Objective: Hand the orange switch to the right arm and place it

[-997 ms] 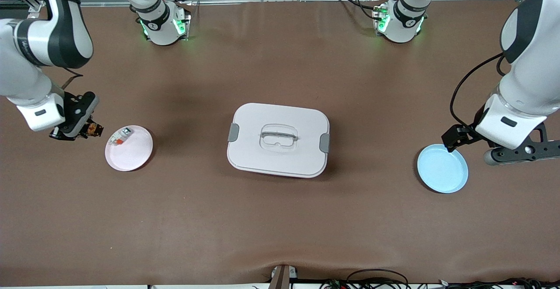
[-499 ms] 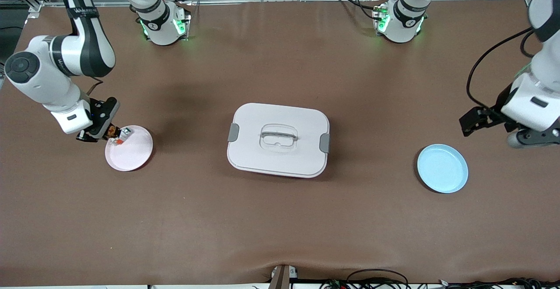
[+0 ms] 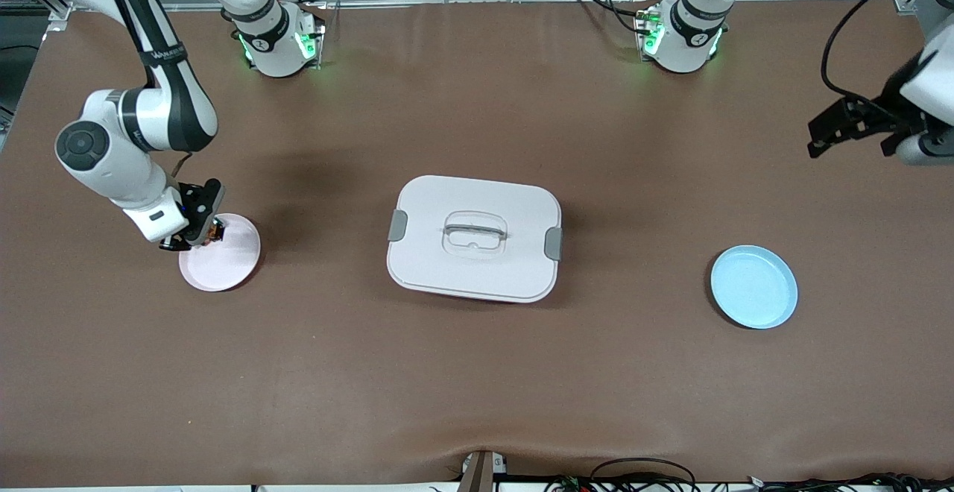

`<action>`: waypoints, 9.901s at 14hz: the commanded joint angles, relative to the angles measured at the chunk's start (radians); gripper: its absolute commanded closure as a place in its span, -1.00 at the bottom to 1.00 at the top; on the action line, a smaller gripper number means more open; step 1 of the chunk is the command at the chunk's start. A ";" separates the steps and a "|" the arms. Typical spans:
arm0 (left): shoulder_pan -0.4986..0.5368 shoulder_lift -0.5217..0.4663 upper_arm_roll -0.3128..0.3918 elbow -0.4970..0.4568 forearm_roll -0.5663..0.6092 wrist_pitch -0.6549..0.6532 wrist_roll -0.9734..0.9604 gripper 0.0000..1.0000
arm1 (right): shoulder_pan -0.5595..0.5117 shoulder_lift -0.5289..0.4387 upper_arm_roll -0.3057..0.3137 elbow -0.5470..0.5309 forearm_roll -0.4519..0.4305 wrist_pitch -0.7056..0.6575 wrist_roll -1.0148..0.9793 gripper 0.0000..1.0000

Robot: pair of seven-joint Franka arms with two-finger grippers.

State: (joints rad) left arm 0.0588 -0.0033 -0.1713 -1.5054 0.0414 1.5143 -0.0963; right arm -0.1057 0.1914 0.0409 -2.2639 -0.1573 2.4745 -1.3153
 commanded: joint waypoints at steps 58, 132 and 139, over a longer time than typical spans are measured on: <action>0.016 -0.076 0.021 -0.119 -0.049 0.038 -0.013 -0.97 | -0.028 -0.038 0.027 0.115 0.051 -0.081 1.288 -1.00; 0.016 -0.153 0.026 -0.156 -0.017 0.003 -0.011 -1.00 | 0.112 -0.195 -0.131 0.696 0.136 -0.836 1.275 -1.00; 0.015 -0.130 0.024 -0.110 -0.015 -0.003 -0.014 -1.00 | 0.121 -0.193 -0.124 0.704 0.136 -0.853 1.275 -1.00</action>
State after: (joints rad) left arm 0.0753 -0.1293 -0.1466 -1.6351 0.0140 1.5178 -0.1183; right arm 0.0182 0.0241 -0.0862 -1.5404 -0.0319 1.6230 -0.0410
